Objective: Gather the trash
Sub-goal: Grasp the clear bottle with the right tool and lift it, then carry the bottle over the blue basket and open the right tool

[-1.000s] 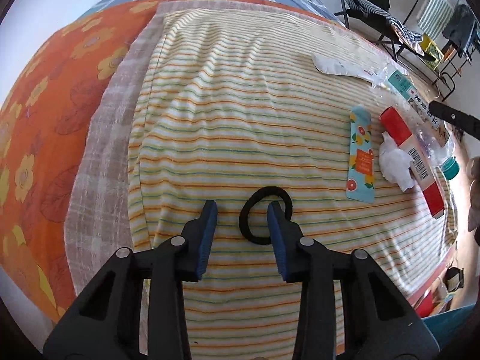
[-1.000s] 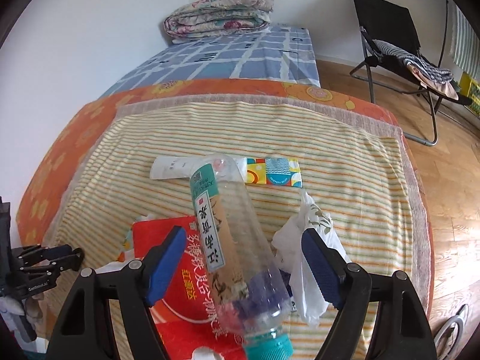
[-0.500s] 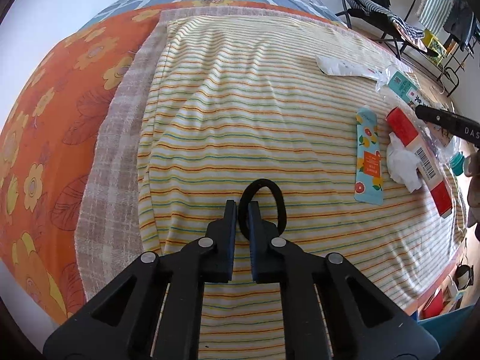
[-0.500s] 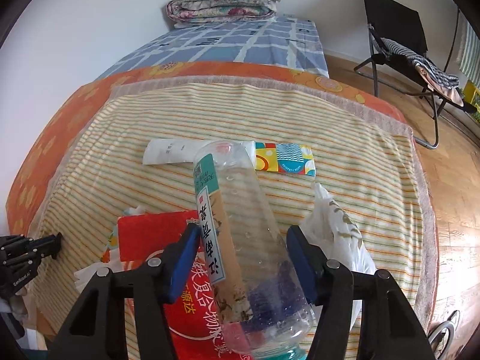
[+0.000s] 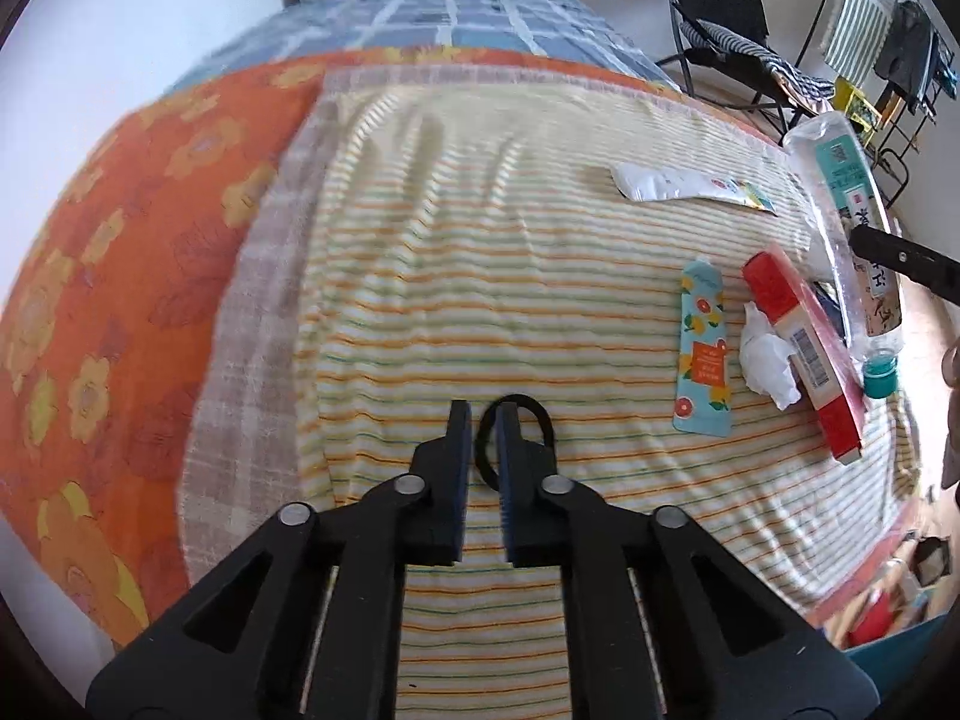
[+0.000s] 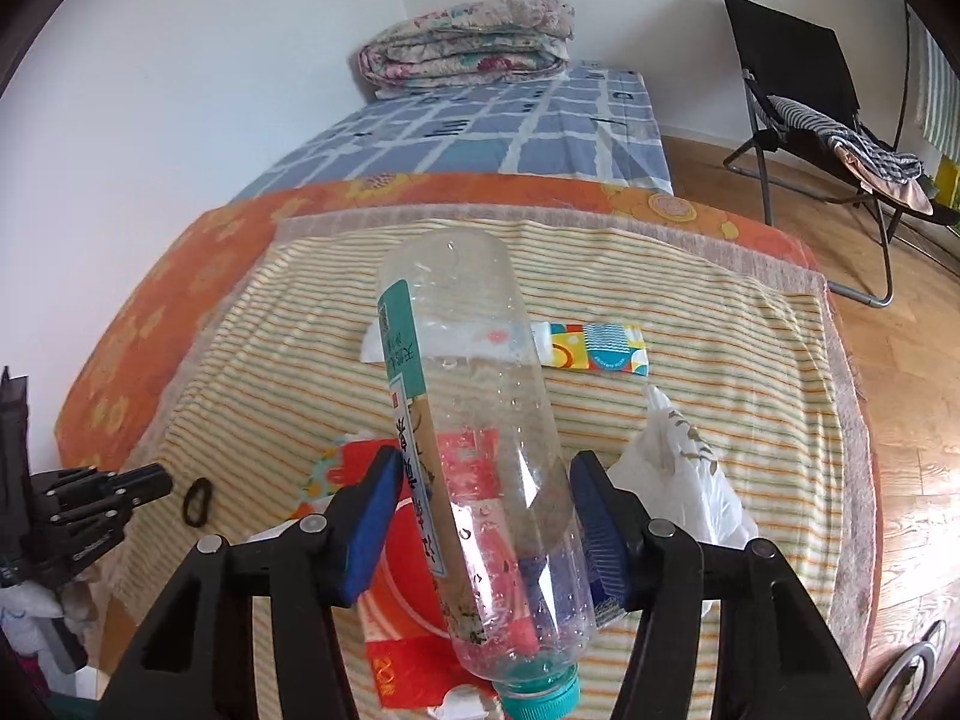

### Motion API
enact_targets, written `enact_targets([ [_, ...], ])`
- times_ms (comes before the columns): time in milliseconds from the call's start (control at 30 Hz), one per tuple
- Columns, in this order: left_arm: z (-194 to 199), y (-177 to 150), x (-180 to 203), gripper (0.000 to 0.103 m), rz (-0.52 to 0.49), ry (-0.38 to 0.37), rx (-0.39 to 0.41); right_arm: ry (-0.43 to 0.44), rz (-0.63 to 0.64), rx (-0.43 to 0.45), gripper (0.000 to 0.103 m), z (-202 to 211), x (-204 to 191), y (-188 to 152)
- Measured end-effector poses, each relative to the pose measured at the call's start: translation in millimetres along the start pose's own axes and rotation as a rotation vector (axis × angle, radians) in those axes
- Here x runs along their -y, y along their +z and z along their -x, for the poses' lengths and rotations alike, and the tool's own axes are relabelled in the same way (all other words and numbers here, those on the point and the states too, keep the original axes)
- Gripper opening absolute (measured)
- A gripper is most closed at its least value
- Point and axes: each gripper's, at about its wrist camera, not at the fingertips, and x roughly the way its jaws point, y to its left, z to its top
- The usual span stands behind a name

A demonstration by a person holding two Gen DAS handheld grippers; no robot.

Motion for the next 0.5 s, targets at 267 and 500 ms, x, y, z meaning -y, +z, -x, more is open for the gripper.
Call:
enact_targets([
  [267, -30.2, -3.7, 8.8, 0.023, -0.042, 0.061, -0.07, -0.021, 0.015, 0.064, 0.059, 23.7, -3.5, 3.3],
  [500, -13.9, -0.6, 12.0, 0.002, -0.054, 0.054, -0.011, -0.035, 0.036, 0.102, 0.059, 42.0, -4.1, 2.1],
])
